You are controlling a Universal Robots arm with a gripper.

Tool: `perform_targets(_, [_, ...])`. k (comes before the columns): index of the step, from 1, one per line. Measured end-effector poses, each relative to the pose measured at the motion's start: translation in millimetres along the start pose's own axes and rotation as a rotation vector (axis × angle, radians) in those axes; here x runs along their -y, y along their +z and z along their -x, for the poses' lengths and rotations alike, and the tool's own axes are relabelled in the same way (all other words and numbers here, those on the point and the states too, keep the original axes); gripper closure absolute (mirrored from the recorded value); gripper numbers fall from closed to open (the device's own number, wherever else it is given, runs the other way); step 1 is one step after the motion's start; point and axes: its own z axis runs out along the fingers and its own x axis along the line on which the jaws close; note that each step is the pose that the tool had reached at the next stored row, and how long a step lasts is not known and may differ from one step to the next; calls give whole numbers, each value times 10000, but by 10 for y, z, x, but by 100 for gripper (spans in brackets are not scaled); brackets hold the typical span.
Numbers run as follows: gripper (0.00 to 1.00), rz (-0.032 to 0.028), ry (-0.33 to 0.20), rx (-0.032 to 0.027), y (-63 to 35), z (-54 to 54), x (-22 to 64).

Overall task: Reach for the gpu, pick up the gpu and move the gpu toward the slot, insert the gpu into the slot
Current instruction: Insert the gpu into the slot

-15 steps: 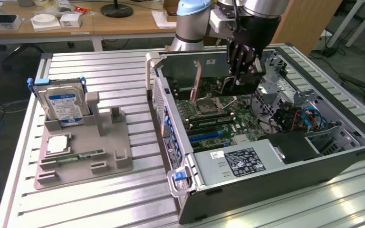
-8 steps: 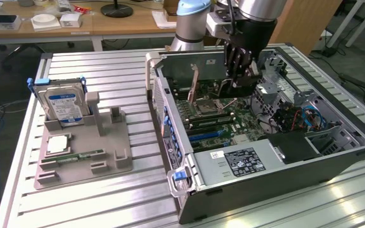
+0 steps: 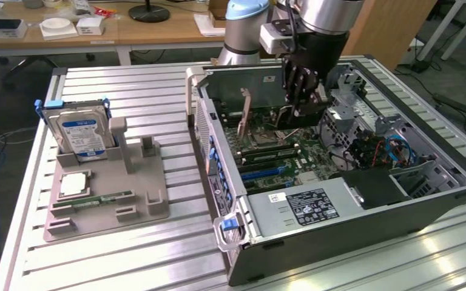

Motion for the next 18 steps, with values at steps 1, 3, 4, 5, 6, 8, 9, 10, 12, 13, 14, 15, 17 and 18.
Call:
perform_targets(1, [74,1,-53,2,5,-7,-1])
perform_targets(3, [74,6,-188,1,20,-16,-1])
perform_targets(4, [74,7,-211,1,29,-22,-2])
perform_targets(5, [74,7,-213,1,38,-26,-4])
perform_targets(6, [74,7,-215,1,46,-30,-6])
perform_targets(8, [74,7,-217,1,70,-34,-14])
perform_targets(9, [74,7,-218,2,85,-35,-27])
perform_targets(10, [74,7,-217,2,100,-35,-48])
perform_targets(12, [74,7,-215,1,131,-36,-79])
perform_targets(13, [74,7,-216,1,146,-38,-82])
perform_targets(14, [74,6,-217,2,164,-41,-82])
perform_targets(15, [74,7,-217,1,182,-47,-82])
perform_targets(17, [74,8,-212,-1,216,-72,-83])
perform_targets(18, [74,6,-202,2,233,-82,-84])
